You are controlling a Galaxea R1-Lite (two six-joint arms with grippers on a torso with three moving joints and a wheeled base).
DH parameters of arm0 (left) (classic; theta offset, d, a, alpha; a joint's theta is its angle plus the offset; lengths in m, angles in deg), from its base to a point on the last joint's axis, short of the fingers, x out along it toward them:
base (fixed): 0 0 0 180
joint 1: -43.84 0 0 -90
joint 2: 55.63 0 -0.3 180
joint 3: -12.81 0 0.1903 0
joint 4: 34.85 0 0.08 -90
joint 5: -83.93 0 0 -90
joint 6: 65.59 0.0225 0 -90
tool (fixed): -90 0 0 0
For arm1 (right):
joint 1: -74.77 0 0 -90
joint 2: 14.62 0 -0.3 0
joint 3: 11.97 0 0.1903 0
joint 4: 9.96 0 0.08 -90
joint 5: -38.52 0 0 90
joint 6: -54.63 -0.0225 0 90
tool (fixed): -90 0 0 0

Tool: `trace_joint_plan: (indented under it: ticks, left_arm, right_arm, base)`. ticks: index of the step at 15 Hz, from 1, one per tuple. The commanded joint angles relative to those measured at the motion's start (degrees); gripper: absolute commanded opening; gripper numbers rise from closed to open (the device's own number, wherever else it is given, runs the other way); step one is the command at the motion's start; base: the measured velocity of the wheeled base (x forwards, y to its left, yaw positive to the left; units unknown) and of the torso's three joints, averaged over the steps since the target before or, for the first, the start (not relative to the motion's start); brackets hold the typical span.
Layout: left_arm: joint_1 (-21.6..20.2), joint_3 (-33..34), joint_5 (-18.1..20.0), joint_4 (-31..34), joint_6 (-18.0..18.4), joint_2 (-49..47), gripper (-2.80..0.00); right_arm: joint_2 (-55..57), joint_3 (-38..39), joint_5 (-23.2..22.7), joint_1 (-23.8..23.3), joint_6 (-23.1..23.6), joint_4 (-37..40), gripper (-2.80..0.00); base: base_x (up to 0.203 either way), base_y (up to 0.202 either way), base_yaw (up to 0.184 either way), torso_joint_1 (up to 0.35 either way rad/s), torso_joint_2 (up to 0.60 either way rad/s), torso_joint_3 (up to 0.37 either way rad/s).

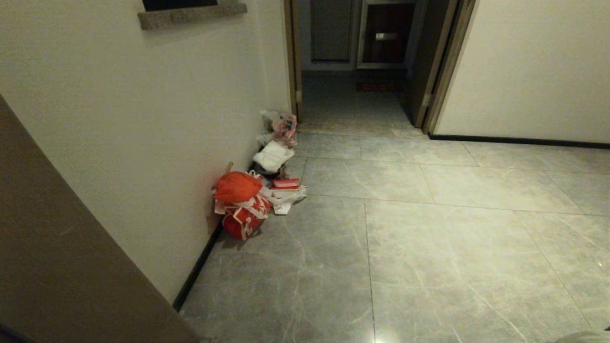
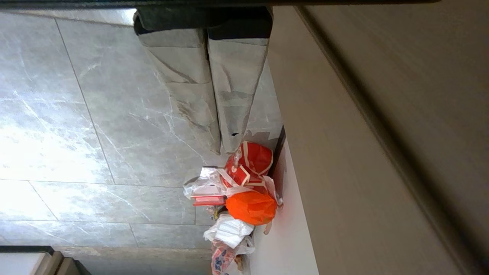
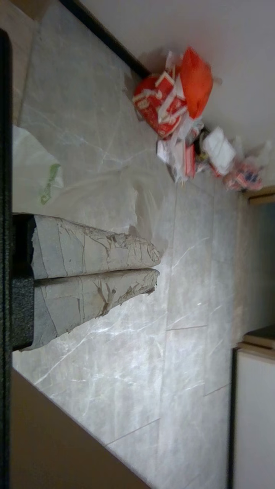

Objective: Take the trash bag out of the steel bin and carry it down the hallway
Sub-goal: Put the trash bag at the door

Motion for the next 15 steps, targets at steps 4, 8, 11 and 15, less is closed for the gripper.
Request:
trace_joint_plan:
  ticks: [4, 8, 11, 15]
  left_arm:
    - [0.0, 0.0, 0.0, 0.0, 0.0, -0.1, -2.8]
    - [0.0, 0.0, 0.0, 0.0, 0.0, 0.0, -2.8]
    - [0.0, 0.0, 0.0, 0.0, 0.0, 0.0, -2.8]
    - [0.0, -0.1, 0.0, 0.0, 0.0, 0.0, -2.8]
  right_arm:
    - [0.0, 1.4, -0.1, 0.0, 0.3, -0.1, -2.8]
    - [0.0, 1.4, -0.1, 0.0, 0.3, -0.1, -2.8]
    - [0.0, 1.4, -0.1, 0.0, 0.3, -0.1, -2.8]
    - [0.0, 1.4, -0.1, 0.0, 0.1, -0.1, -2.8]
  base:
    - [0.023, 0.0, 0.002, 0.002, 0.0, -0.001]
    - [0.0, 0.0, 0.0, 0.0, 0.0, 0.0]
    - [0.0, 0.0, 0.0, 0.0, 0.0, 0.0]
    - [-0.001, 0.0, -0.024, 0.0, 0.0, 0.001]
